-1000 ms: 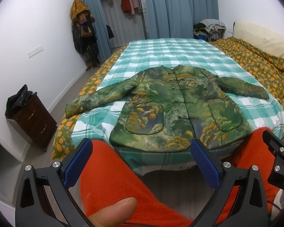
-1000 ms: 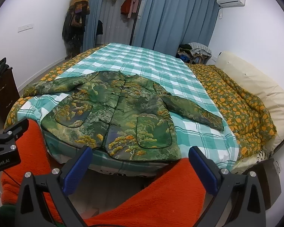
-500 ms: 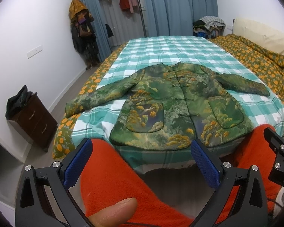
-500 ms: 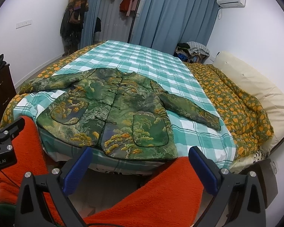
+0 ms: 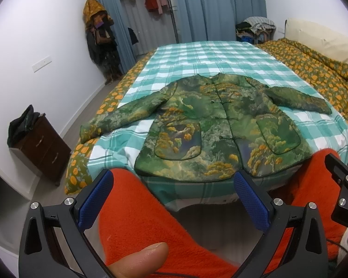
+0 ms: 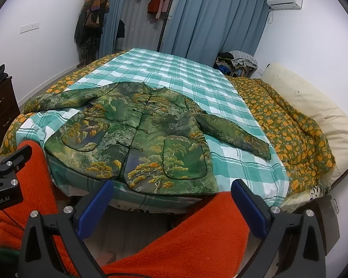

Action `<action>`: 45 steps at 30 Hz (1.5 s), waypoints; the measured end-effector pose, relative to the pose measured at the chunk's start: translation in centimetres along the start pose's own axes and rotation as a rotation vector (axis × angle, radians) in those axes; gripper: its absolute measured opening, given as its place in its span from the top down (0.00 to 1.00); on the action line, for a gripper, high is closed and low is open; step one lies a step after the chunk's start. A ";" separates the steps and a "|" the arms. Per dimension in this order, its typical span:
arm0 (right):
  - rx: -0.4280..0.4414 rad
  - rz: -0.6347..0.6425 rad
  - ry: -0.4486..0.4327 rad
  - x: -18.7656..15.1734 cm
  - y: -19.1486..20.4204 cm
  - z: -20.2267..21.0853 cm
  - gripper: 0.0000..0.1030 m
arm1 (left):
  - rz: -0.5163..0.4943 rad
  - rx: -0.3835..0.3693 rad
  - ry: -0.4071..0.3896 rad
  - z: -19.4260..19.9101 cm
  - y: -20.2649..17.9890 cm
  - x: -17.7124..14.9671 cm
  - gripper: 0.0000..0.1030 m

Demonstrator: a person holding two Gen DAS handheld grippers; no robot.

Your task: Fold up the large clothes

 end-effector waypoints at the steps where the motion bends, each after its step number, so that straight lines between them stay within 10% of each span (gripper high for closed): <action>1: 0.001 -0.001 0.001 -0.1 -0.1 0.0 0.00 | -0.002 0.001 0.002 -0.1 0.0 0.0 0.00; 31: 0.005 0.017 0.008 -0.6 0.9 -0.2 0.00 | -0.016 -0.017 0.034 -0.4 -0.7 -0.1 0.00; 45: 0.007 0.017 0.010 -0.8 1.4 -0.4 0.00 | 0.032 -0.151 0.036 -0.3 -0.7 -0.1 0.00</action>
Point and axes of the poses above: each gripper's, at about its wrist camera, not at the fingertips, and z roughly against the way its jaws point, y to its left, x to its top, the point moved 3 cm from there along -z, roughly the way its jaws point, and after that the axes turned 4 degrees about -z, right-handed, at the moved point
